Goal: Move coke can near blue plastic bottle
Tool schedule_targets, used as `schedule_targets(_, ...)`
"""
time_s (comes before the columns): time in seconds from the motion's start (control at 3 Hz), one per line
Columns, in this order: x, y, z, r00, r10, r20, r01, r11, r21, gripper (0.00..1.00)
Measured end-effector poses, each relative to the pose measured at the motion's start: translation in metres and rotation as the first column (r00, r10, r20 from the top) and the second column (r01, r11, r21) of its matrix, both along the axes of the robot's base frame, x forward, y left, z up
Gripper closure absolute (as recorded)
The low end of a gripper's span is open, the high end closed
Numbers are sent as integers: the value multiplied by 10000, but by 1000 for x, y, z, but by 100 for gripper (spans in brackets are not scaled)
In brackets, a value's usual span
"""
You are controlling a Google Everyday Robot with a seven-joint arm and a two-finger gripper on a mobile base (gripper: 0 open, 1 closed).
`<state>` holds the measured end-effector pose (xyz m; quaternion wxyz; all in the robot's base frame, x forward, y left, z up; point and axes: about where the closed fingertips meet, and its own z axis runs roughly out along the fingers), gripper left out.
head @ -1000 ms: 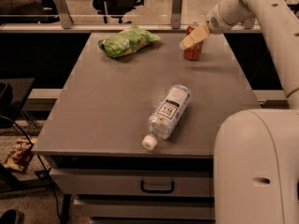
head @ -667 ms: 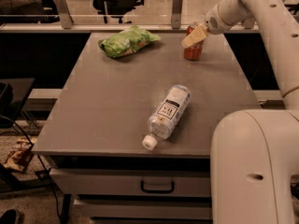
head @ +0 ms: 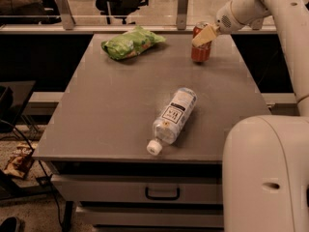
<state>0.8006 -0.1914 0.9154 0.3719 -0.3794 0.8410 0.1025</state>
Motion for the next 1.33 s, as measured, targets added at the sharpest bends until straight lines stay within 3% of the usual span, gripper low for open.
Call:
schedule_targets(0.33,-19,-2,13,9986,505,141,-507,9987,88,100)
schedule_targets(0.67,-40,0,21,9959,887,176,-890,9959,154,100)
schedule_targets(1.33,-97,27,14,9846,1748,92,-1751,9837,415,100)
